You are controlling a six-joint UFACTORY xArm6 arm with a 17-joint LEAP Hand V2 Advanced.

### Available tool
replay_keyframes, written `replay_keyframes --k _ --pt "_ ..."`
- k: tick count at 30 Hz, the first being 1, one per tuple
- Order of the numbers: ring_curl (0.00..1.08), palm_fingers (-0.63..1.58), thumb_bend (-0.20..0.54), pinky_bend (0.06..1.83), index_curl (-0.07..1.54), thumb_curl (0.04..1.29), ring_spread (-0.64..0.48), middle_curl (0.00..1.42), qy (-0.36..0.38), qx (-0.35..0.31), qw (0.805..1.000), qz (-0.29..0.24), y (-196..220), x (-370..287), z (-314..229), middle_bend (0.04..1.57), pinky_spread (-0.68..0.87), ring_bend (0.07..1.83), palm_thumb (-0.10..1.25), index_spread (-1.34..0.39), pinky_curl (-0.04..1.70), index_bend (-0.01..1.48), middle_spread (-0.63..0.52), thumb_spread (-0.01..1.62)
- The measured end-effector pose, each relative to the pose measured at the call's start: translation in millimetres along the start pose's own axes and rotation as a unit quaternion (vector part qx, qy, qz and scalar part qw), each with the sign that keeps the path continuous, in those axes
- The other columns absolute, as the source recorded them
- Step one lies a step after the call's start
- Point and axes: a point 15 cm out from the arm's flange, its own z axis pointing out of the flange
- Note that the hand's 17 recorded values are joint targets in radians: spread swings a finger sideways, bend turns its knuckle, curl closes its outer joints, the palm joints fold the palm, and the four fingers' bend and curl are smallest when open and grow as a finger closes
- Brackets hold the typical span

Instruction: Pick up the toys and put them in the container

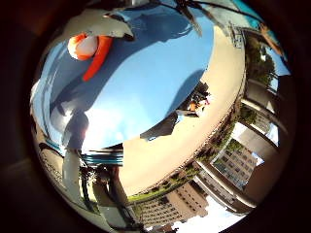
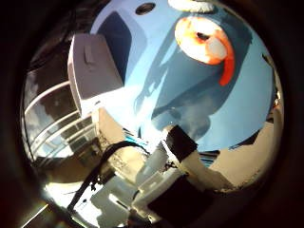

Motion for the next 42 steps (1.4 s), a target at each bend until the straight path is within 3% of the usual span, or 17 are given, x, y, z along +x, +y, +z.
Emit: replay_keyframes --k 13,22,23,24,25,27,31,35,42 --pt "0.31 0.14 -0.021 0.83 0.25 0.31 0.28 0.34 0.019 0.05 0.998 0.014 -60.7 4.3 36.9 0.19 0.46 0.47 0.52 0.04 0.2 0.17 0.13 1.14" --pt "0.33 0.39 -0.015 0.88 0.24 0.32 0.26 0.37 0.019 0.034 0.999 0.001 -80.3 -12.4 67.9 0.24 0.46 0.6 0.61 0.02 0.18 0.13 0.02 1.13" --pt "0.35 0.64 -0.009 0.99 0.22 0.33 0.23 0.4 0.02 0.033 0.999 0.0 -80.7 -13.4 68.0 0.33 0.46 0.69 0.64 -0.04 0.19 0.12 -0.02 1.13" --pt "0.35 0.72 -0.011 1.02 0.21 0.34 0.21 0.41 0.021 0.033 0.999 -0.001 -81.5 -13.5 67.6 0.35 0.45 0.73 0.65 -0.06 0.2 0.12 -0.03 1.13" --pt "0.39 0.93 -0.007 1.07 0.19 0.35 0.19 0.45 0.024 0.042 0.999 -0.003 -82.1 -12.0 59.2 0.46 0.43 0.84 0.67 -0.1 0.21 0.11 -0.06 1.13" --pt "0.45 1.16 0.01 1.06 0.18 0.37 0.15 0.52 0.029 0.054 0.998 -0.003 -83.0 -8.9 47.5 0.65 0.41 1.03 0.74 -0.17 0.21 0.17 -0.07 1.12" --pt "0.6 1.18 0.024 1.26 0.23 0.44 0.05 0.69 0.041 0.098 0.994 0.008 -74.7 0.2 5.6 0.91 0.35 1.23 0.88 -0.32 0.31 0.31 -0.13 1.08" --pt "0.66 1.15 0.03 1.43 0.28 0.51 -0.01 0.79 0.057 0.151 0.987 0.023 -57.2 9.9 -47.7 1.05 0.28 1.3 0.97 -0.43 0.39 0.51 -0.15 1.06" --pt "0.71 1.04 0.003 1.56 0.39 0.59 -0.07 0.88 0.047 0.124 0.991 -0.002 4.8 -39.1 -103.7 1.16 0.2 1.37 1.0 -0.55 0.48 0.7 -0.17 1.06"
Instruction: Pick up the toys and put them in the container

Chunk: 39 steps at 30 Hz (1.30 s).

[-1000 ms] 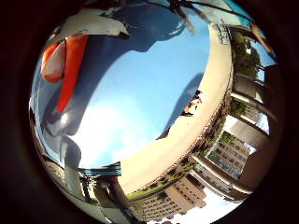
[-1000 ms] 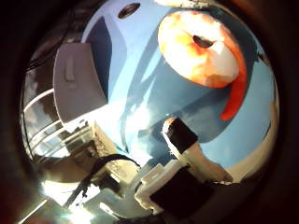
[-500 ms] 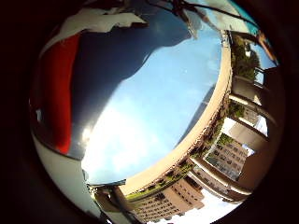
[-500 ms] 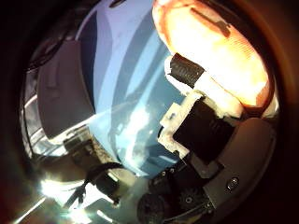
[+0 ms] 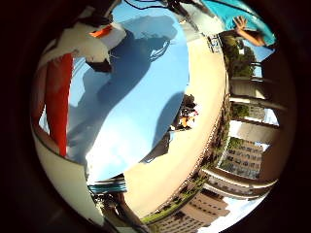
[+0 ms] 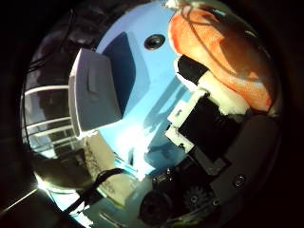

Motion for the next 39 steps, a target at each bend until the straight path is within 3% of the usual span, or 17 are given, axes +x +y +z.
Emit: replay_keyframes --k 4,9,15,20,28,33,39 --pt "0.75 0.97 -0.014 1.61 0.48 0.63 -0.08 0.93 -0.007 0.042 0.999 -0.022 4.6 -31.0 -71.9 1.21 0.16 1.42 0.99 -0.61 0.53 0.78 -0.17 1.06" --pt "0.78 0.9 -0.013 1.66 0.59 0.68 -0.1 0.96 -0.035 0.101 0.99 -0.091 1.6 -109.1 -166.3 1.27 0.14 1.48 0.98 -0.66 0.59 0.83 -0.17 1.07" --pt "0.79 0.85 -0.011 1.69 0.73 0.73 -0.1 0.98 -0.069 0.14 0.975 -0.156 -9.3 -206.7 -208.6 1.32 0.12 1.53 0.99 -0.69 0.64 0.85 -0.17 1.08" --pt "0.8 0.83 -0.014 1.69 0.83 0.75 -0.1 0.98 -0.079 0.169 0.961 -0.202 -40.6 -288.9 -208.5 1.35 0.12 1.56 0.98 -0.71 0.67 0.85 -0.17 1.09" --pt "0.79 0.81 -0.012 1.69 1.0 0.79 -0.09 0.98 -0.093 0.173 0.953 -0.232 -100.7 -394.5 -152.6 1.38 0.11 1.59 0.98 -0.73 0.71 0.82 -0.15 1.08" --pt "0.78 0.81 -0.014 1.69 1.09 0.81 -0.09 0.98 -0.096 0.17 0.952 -0.238 -126.8 -433.1 -113.6 1.4 0.11 1.61 0.97 -0.74 0.74 0.79 -0.15 1.08" --pt "0.77 0.77 -0.043 1.67 1.18 0.78 -0.09 0.96 -0.098 0.166 0.957 -0.216 -152.1 -445.7 -78.1 1.39 0.11 1.59 0.85 -0.75 0.77 0.77 -0.14 1.07"
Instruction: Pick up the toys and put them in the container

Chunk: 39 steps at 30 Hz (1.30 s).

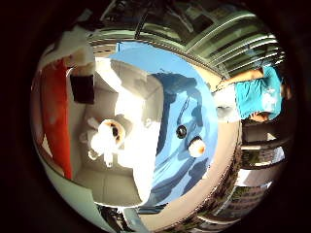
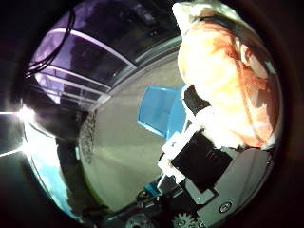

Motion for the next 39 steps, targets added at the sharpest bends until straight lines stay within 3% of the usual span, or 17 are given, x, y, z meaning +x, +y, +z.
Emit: replay_keyframes --k 4,6,9,11,14,18,24,29,39 --pt "0.71 0.79 -0.054 1.56 1.16 0.72 -0.03 0.89 0.005 -0.012 1.0 0.012 5.5 11.3 4.5 1.3 0.15 1.5 0.75 -0.73 0.74 0.71 -0.12 1.08" --pt "0.66 0.75 -0.046 1.52 1.11 0.68 0.0 0.82 0.004 -0.029 0.999 0.014 14.0 13.3 6.4 1.18 0.2 1.44 0.71 -0.7 0.71 0.61 -0.1 1.1" --pt "0.63 0.32 -0.046 1.52 1.05 0.64 0.06 0.74 0.002 -0.052 0.998 0.018 27.2 16.6 4.8 0.98 0.26 1.33 0.66 -0.61 0.71 0.39 -0.1 1.11" --pt "0.58 -0.01 -0.048 1.43 1.0 0.61 0.13 0.66 0.002 -0.063 0.998 0.017 34.0 19.5 3.0 0.78 0.31 1.21 0.64 -0.55 0.68 0.34 -0.07 1.12" --pt "0.44 -0.16 -0.047 1.28 0.86 0.55 0.22 0.52 0.001 -0.071 0.997 0.015 39.4 22.0 0.3 0.54 0.38 0.94 0.58 -0.47 0.58 0.26 -0.01 1.13" --pt "0.34 -0.14 -0.045 1.14 0.7 0.47 0.27 0.43 0.0 -0.064 0.998 -0.002 43.3 22.5 -22.8 0.34 0.43 0.73 0.52 -0.41 0.48 0.13 0.03 1.14" --pt "0.3 -0.07 -0.034 1.05 0.54 0.4 0.3 0.38 0.004 -0.025 1.0 0.009 41.1 43.2 -66.7 0.24 0.47 0.64 0.5 -0.37 0.42 0.11 0.06 1.14" --pt "0.29 0.01 -0.03 0.99 0.46 0.37 0.3 0.38 0.03 0.013 0.998 0.05 55.7 123.2 -116.2 0.24 0.49 0.6 0.5 -0.29 0.38 0.14 0.06 1.14" --pt "0.29 0.11 -0.03 0.93 0.36 0.35 0.29 0.37 0.134 -0.025 0.98 0.144 169.8 324.8 -167.9 0.23 0.49 0.57 0.5 -0.2 0.31 0.15 0.03 1.13"
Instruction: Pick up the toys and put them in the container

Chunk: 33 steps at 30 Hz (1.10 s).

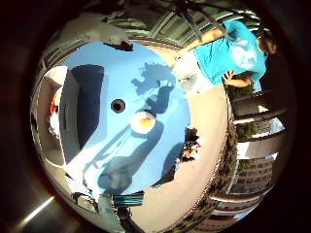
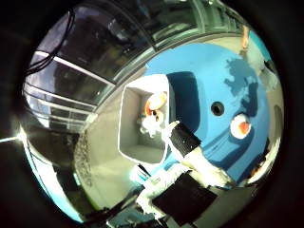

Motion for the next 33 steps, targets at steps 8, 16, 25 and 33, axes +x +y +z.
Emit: replay_keyframes --k 8,16,25,33 --pt "0.28 0.13 -0.029 0.9 0.31 0.33 0.29 0.36 -0.013 -0.101 0.994 0.035 41.1 81.0 119.5 0.2 0.5 0.54 0.49 -0.18 0.28 0.16 0.02 1.13" --pt "0.29 0.15 -0.026 0.87 0.28 0.32 0.29 0.36 -0.024 -0.127 0.991 0.046 42.0 95.2 219.6 0.19 0.49 0.52 0.51 -0.16 0.24 0.16 0.02 1.13" --pt "0.29 0.25 -0.026 0.88 0.27 0.32 0.29 0.35 -0.033 -0.148 0.987 0.047 46.0 87.2 290.7 0.19 0.49 0.54 0.53 -0.1 0.21 0.17 0.02 1.13" --pt "0.35 1.26 -0.005 1.09 0.28 0.36 0.19 0.47 -0.023 -0.154 0.987 0.037 47.7 89.7 292.0 0.54 0.45 0.83 0.66 -0.24 0.23 0.25 -0.09 1.11"
